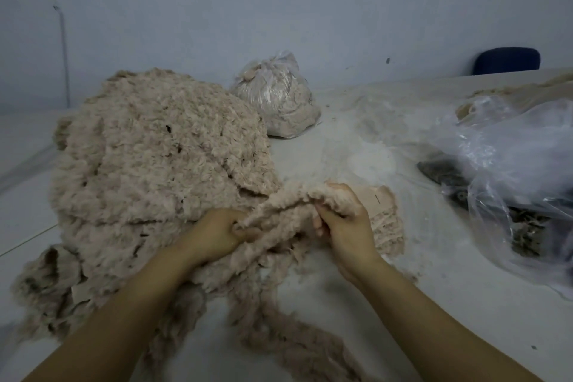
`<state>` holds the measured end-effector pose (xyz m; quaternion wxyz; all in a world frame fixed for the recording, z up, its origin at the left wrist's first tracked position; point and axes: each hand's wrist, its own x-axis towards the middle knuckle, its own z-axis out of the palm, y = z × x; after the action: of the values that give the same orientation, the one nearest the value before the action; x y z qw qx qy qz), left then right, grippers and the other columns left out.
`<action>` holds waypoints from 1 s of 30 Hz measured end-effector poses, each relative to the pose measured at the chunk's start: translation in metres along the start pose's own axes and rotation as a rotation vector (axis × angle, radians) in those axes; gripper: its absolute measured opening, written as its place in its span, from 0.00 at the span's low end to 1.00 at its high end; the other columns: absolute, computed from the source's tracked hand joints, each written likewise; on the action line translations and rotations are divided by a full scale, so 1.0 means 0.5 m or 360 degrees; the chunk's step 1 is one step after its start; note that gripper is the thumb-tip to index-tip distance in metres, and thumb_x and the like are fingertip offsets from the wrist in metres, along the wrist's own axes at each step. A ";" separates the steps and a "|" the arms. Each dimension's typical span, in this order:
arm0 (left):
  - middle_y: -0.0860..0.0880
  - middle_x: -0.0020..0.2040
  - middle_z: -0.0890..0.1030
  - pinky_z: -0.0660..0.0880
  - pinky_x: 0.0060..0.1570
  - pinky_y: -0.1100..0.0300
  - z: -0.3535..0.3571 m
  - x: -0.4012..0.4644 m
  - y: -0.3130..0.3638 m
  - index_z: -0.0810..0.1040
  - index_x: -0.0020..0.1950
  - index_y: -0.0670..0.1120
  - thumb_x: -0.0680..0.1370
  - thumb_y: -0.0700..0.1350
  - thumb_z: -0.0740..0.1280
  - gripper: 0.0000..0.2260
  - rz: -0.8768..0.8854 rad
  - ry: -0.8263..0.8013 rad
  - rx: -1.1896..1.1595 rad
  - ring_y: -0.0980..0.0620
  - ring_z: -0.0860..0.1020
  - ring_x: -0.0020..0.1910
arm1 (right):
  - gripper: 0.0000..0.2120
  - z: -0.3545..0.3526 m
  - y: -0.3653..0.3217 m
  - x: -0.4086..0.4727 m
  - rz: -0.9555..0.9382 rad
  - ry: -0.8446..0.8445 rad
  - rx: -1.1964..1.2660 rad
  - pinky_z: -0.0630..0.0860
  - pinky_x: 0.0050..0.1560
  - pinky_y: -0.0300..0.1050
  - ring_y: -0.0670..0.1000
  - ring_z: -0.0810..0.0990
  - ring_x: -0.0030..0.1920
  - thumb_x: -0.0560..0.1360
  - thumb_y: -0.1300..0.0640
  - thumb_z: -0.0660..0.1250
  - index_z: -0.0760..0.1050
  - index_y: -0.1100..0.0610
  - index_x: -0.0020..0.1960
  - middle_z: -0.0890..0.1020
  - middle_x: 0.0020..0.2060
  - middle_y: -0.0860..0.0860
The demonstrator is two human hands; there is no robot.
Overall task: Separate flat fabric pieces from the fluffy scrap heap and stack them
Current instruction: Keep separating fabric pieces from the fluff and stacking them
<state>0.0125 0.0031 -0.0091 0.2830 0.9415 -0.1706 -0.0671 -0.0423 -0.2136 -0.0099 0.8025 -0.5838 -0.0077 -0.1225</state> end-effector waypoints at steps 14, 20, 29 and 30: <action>0.50 0.34 0.78 0.75 0.34 0.66 0.033 -0.016 0.080 0.77 0.37 0.42 0.69 0.53 0.71 0.14 0.0010 -0.0323 -0.1917 0.55 0.76 0.34 | 0.10 -0.034 0.009 0.000 0.0247 -0.0470 0.0398 0.70 0.29 0.37 0.46 0.71 0.29 0.68 0.68 0.55 0.72 0.58 0.34 0.73 0.27 0.49; 0.43 0.49 0.79 0.77 0.49 0.60 0.050 -0.005 0.104 0.77 0.52 0.41 0.71 0.41 0.68 0.11 -0.0140 -0.0465 -0.1613 0.51 0.79 0.47 | 0.13 -0.033 0.012 -0.001 0.0108 -0.0503 -0.0044 0.67 0.29 0.34 0.43 0.68 0.27 0.72 0.56 0.72 0.70 0.55 0.34 0.71 0.27 0.47; 0.46 0.34 0.77 0.77 0.32 0.62 0.052 -0.003 0.117 0.71 0.38 0.44 0.62 0.35 0.73 0.13 -0.0034 0.0041 -0.1839 0.52 0.77 0.32 | 0.09 -0.023 0.020 -0.018 0.0447 -0.0347 -0.0279 0.77 0.40 0.39 0.47 0.82 0.41 0.72 0.63 0.72 0.77 0.54 0.49 0.82 0.42 0.50; 0.46 0.34 0.78 0.78 0.33 0.62 0.052 0.000 0.116 0.72 0.40 0.43 0.63 0.34 0.72 0.12 -0.0076 0.0059 -0.1897 0.52 0.78 0.33 | 0.09 -0.021 0.021 -0.019 0.0403 -0.0257 -0.0338 0.76 0.38 0.39 0.48 0.81 0.40 0.72 0.67 0.70 0.78 0.54 0.47 0.82 0.40 0.50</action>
<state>-0.0098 -0.0554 0.0016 0.7640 0.6249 -0.0773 -0.1411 -0.0510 -0.2187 -0.0244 0.7421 -0.6696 0.0145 0.0267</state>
